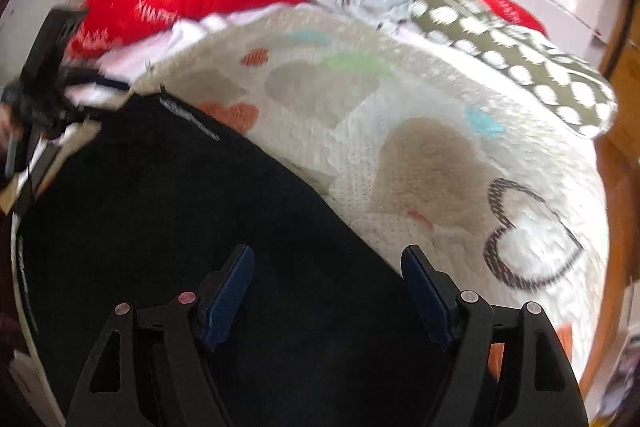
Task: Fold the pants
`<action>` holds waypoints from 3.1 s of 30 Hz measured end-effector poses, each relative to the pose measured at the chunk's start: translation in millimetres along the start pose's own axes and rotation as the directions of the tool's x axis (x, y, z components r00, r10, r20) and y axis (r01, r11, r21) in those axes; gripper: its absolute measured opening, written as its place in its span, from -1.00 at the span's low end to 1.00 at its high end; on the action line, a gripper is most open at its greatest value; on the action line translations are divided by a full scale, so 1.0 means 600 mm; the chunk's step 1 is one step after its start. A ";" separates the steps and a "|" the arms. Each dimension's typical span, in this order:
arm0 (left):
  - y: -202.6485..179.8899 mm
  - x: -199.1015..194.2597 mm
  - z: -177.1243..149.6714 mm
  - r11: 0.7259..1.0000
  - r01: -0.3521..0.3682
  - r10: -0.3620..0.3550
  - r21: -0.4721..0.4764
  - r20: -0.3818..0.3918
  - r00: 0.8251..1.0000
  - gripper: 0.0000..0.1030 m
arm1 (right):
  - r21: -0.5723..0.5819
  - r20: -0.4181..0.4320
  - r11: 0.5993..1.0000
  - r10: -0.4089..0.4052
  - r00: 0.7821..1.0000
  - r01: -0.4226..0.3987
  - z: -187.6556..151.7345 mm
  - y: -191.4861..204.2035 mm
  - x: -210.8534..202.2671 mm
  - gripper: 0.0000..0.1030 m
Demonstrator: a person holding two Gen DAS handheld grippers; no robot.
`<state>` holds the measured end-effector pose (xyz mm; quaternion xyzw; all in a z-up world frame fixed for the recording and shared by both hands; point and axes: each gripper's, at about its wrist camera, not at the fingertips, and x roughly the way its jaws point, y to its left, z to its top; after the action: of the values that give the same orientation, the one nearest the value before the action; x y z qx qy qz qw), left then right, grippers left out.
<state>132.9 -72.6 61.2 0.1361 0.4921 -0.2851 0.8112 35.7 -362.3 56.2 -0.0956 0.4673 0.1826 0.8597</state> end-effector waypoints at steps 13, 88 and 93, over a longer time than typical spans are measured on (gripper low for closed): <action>0.021 0.103 0.032 0.997 -0.045 0.050 0.063 -0.094 0.994 0.68 | -0.032 -0.029 0.997 0.071 0.997 -0.072 -0.008 -0.006 0.057 0.01; -0.146 -0.178 -0.341 0.938 0.014 0.052 -0.347 0.179 0.982 0.52 | 0.637 0.039 0.755 -0.231 0.972 0.154 -0.447 0.025 -0.262 -0.49; -0.140 -0.201 -0.350 0.942 -0.001 0.070 -0.336 0.195 0.978 0.52 | 0.658 0.088 0.731 -0.313 0.946 0.181 -0.415 0.028 -0.315 0.05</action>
<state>-111.3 5.2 71.1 -0.0244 0.4448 -0.1953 0.8737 -256.2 -472.8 79.5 0.1607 0.3990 -0.0960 0.8976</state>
